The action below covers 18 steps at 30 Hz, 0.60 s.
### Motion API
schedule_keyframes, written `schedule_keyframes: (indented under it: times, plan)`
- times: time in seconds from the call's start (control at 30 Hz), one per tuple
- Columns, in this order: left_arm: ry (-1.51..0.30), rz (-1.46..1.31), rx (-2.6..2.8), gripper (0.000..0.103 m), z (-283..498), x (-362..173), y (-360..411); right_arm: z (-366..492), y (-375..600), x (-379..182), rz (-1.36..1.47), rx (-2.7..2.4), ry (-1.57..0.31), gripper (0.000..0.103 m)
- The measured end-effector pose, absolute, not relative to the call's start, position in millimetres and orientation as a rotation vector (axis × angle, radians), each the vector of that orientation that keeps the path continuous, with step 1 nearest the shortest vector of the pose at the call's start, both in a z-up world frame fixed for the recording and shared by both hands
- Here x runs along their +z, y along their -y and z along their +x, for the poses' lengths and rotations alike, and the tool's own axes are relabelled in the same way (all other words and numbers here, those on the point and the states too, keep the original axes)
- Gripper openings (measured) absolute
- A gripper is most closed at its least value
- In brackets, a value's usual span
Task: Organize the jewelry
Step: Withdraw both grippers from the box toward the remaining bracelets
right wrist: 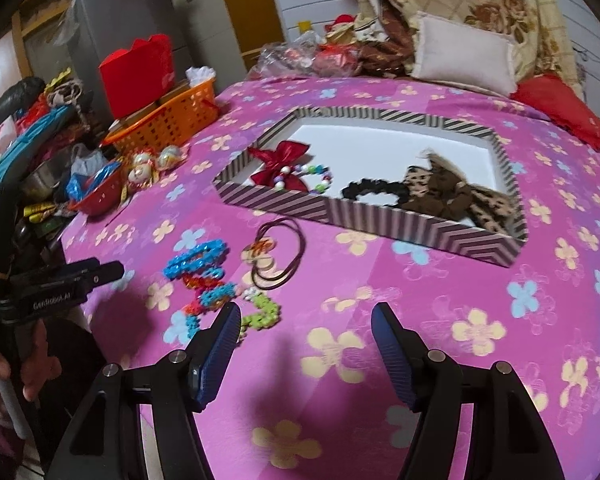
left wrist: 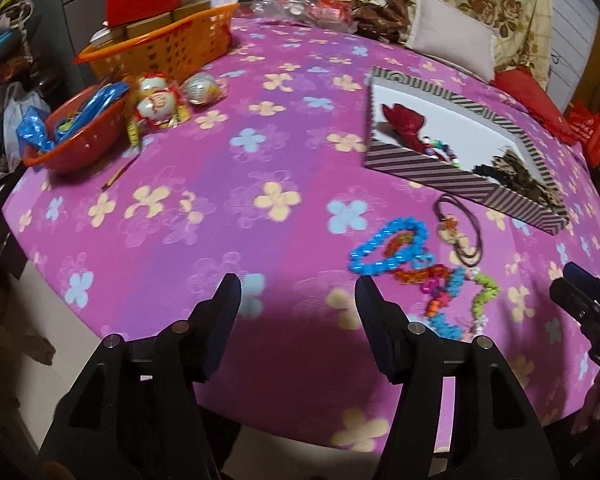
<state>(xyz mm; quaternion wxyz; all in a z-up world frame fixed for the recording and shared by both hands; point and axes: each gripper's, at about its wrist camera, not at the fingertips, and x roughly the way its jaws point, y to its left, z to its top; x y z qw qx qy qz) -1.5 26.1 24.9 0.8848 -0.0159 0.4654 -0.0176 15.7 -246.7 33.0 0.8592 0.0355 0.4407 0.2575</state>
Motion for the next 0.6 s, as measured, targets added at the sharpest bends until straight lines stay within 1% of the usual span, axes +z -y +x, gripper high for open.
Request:
schedule_keyframes:
  times: [0.2, 0.6]
  plan:
    - [-0.975, -0.036, -0.039, 0.059, 3.2, 19.6, -28.4, 17.0, 236.1, 27.1, 0.052, 0.555, -0.94, 0.065]
    - [-0.999, 0.072, -0.163, 0.059, 15.3, 0.8, 7.5, 26.0, 245.0, 18.2, 0.075, 0.534, -0.968, 0.065]
